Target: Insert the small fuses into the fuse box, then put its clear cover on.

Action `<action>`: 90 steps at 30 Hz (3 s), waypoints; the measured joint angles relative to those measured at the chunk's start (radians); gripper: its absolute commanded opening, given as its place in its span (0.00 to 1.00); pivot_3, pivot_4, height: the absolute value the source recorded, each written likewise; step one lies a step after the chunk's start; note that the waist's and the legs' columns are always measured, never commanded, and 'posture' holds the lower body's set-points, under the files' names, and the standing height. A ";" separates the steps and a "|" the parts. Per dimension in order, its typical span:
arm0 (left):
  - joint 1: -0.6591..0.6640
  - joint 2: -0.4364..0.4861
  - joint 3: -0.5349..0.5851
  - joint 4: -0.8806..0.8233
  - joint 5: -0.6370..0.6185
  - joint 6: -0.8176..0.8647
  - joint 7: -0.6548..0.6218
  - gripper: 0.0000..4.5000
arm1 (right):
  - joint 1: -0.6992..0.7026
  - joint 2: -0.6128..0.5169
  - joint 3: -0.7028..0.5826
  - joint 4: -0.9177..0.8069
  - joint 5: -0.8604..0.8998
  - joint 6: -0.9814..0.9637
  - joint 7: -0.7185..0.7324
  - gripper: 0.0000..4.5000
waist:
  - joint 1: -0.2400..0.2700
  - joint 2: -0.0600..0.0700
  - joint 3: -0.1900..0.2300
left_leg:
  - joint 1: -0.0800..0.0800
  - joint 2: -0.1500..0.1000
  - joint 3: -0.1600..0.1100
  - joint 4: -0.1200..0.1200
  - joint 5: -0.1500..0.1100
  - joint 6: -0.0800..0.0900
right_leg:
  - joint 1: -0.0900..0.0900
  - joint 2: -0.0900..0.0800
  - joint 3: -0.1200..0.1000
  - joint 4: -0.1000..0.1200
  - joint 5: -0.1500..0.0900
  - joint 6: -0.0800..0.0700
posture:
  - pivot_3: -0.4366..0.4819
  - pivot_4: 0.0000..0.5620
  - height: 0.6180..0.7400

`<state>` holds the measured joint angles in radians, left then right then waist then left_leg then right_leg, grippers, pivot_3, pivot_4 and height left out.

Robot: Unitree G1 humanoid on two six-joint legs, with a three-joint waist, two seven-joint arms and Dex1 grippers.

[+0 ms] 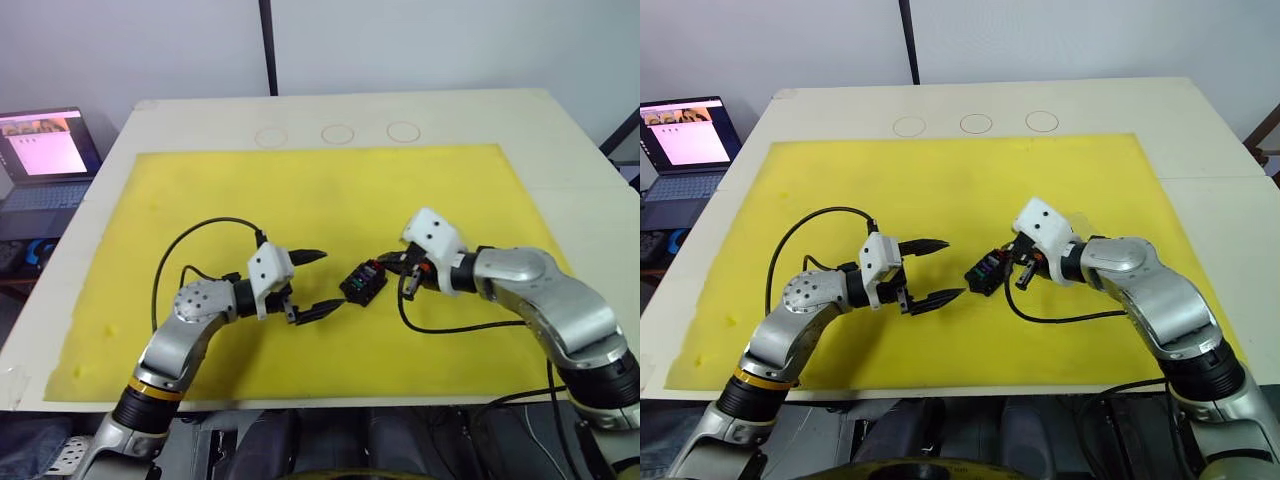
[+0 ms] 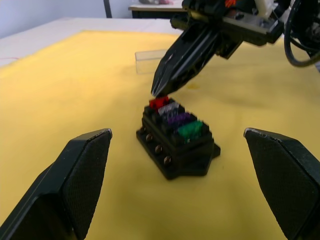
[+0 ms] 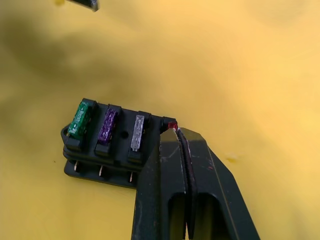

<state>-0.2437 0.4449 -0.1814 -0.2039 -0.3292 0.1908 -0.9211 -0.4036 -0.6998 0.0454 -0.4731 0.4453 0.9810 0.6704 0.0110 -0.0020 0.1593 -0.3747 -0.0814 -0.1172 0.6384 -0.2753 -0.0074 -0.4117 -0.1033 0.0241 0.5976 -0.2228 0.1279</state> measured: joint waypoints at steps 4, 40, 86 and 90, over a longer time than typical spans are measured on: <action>-0.020 0.068 0.100 0.047 -0.055 -0.002 -0.041 1.00 | 0.021 -0.028 -0.202 -0.094 0.074 0.005 -0.007 0.14 | 0.005 0.001 0.000 | 0.000 0.000 -0.001 -0.001 0.000 0.000 | 0.000 0.000 -0.001 0.000 0.000 0.000 | 0.48 0.27 1.00; -0.255 0.213 0.222 0.063 -0.218 0.107 -0.198 1.00 | 0.370 -0.151 -0.475 0.134 -0.048 -0.330 0.060 1.00 | 0.000 -0.003 0.001 | 0.002 0.002 0.001 -0.005 0.002 -0.005 | 0.000 0.001 0.000 -0.001 0.001 -0.001 | 0.48 0.27 1.00; 0.139 0.107 0.007 -0.162 -0.120 0.101 -0.102 1.00 | 0.195 -0.003 -0.258 0.178 -0.114 -0.272 -0.123 0.40 | 0.005 -0.002 0.001 | 0.002 0.003 0.001 -0.005 0.002 -0.006 | 0.000 0.002 0.001 0.000 0.001 -0.003 | 0.48 0.27 1.00; 0.139 0.002 -0.038 -0.136 -0.030 0.055 0.000 1.00 | 0.217 -0.003 -0.266 0.118 -0.099 -0.242 -0.134 0.40 | 0.009 -0.002 0.001 | 0.002 0.002 0.001 -0.004 0.003 -0.006 | 0.002 0.002 0.001 -0.002 0.001 -0.003 | 0.48 0.27 1.00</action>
<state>-0.1051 0.4472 -0.2193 -0.3398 -0.3593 0.2457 -0.9211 -0.1863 -0.7026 -0.2203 -0.3556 0.3464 0.7385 0.5364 0.0196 -0.0038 0.1601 -0.3728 -0.0790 -0.1166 0.6348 -0.2728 -0.0135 -0.4099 -0.1012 0.0248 0.5960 -0.2216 0.1247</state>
